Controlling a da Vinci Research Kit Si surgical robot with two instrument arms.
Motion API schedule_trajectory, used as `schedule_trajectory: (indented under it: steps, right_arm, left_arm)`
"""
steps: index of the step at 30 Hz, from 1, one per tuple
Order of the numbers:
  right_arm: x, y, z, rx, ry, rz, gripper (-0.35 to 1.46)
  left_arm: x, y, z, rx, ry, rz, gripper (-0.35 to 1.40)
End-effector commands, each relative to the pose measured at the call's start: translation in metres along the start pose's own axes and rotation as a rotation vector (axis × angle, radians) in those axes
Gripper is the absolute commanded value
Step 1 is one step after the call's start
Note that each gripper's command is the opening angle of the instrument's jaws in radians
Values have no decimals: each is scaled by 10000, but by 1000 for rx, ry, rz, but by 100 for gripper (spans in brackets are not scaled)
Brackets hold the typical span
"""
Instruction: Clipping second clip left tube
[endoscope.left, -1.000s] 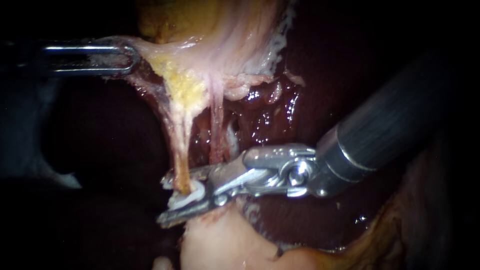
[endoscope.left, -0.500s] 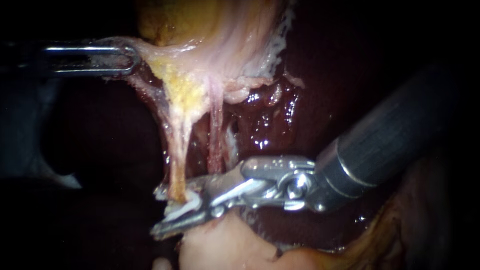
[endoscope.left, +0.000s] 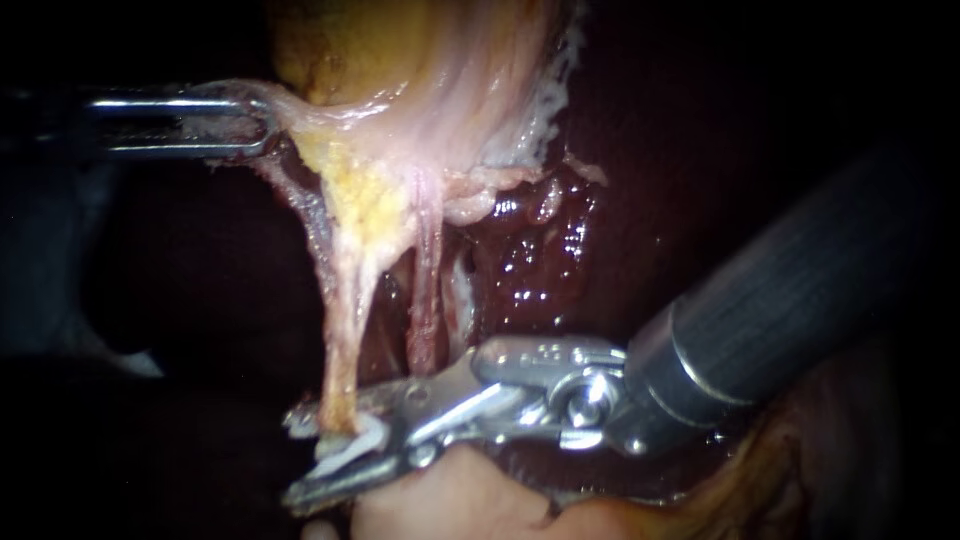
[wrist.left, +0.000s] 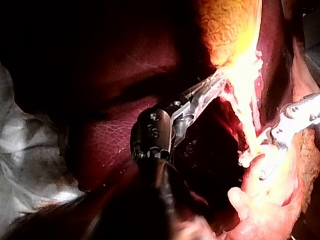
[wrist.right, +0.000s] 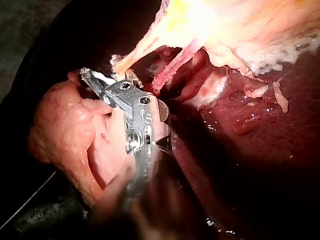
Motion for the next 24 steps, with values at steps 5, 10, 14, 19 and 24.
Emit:
schedule_trajectory:
  steps: [5, 10, 14, 19, 24]
  right_arm:
    - [-2, 4, -4, -20, 5, 2, -16]
    - [-3, 9, -8, -20, 8, 32, -35]
    - [-7, 11, -8, -25, -11, 31, -35]
    - [-10, 13, -8, -25, -11, 36, -35]
    - [-10, 14, -9, -28, -10, 36, -35]
  left_arm:
    - [0, 0, 0, 0, 0, 0, -35]
    - [0, -1, 0, -1, 0, 0, -35]
    - [1, -1, 0, -1, 0, 0, -35]
    - [1, -1, 1, -1, 0, 0, -35]
    - [0, -2, 1, -1, 0, 1, -35]
